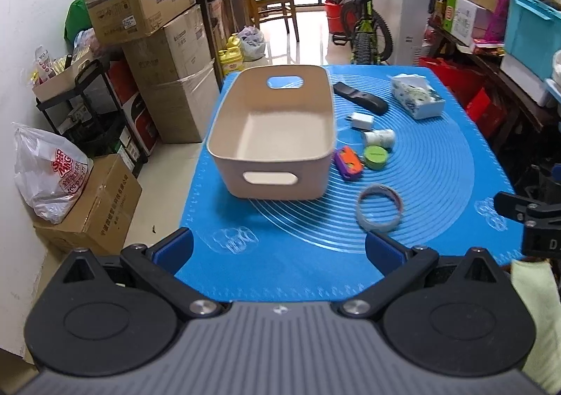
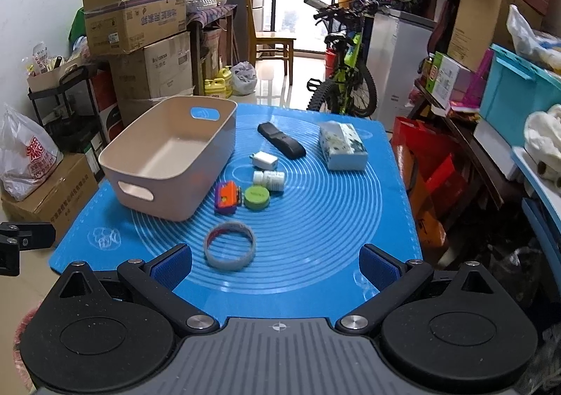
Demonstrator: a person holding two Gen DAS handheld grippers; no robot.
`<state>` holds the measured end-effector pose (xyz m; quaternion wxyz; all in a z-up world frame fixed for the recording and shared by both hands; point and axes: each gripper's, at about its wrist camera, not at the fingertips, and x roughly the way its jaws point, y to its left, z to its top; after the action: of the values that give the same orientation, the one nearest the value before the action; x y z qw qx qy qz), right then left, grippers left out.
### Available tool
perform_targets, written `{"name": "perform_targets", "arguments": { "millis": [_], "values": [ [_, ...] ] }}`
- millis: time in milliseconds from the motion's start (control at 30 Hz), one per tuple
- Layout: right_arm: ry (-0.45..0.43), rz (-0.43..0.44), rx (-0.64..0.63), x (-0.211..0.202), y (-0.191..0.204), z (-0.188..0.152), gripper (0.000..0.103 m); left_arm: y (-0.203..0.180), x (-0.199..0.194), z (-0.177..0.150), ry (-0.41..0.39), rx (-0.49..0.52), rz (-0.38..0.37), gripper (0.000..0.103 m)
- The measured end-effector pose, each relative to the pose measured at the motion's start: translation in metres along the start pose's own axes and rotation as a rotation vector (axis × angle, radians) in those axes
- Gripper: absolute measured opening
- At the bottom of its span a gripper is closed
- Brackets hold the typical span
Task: Organize rigid objects
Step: 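Grip the beige basket rim with the left tool while the right tool reaches the tape roll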
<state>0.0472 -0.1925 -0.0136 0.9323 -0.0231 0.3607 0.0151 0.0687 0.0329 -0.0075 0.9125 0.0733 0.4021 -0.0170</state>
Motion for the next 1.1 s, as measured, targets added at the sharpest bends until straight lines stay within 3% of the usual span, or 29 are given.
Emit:
{"name": "perform_targets", "arguments": {
  "millis": [300, 667, 800, 900, 967, 1100],
  "values": [
    [0.017, 0.017, -0.009, 0.072, 0.007, 0.036, 0.101, 0.039, 0.064, 0.046, -0.01, -0.02, 0.011, 0.103],
    [0.136, 0.017, -0.031, 0.187, 0.007, 0.049, 0.101, 0.073, 0.168, 0.094, 0.057, -0.049, 0.065, 0.103],
    [0.2, 0.028, -0.068, 0.228, 0.01, 0.043, 0.101, 0.08, 0.209, 0.097, 0.129, -0.044, 0.107, 0.1],
    [0.258, 0.042, -0.08, 0.253, 0.013, 0.035, 0.101, 0.087, 0.233, 0.095, 0.187, -0.052, 0.108, 0.084],
    [0.282, 0.054, -0.088, 0.266, 0.016, 0.03, 0.101, 0.09, 0.246, 0.093, 0.228, -0.064, 0.097, 0.079],
    [0.327, 0.065, -0.102, 0.287, 0.021, 0.023, 0.093, 0.097, 0.26, 0.091, 0.281, -0.092, 0.065, 0.058]
  ]
}}
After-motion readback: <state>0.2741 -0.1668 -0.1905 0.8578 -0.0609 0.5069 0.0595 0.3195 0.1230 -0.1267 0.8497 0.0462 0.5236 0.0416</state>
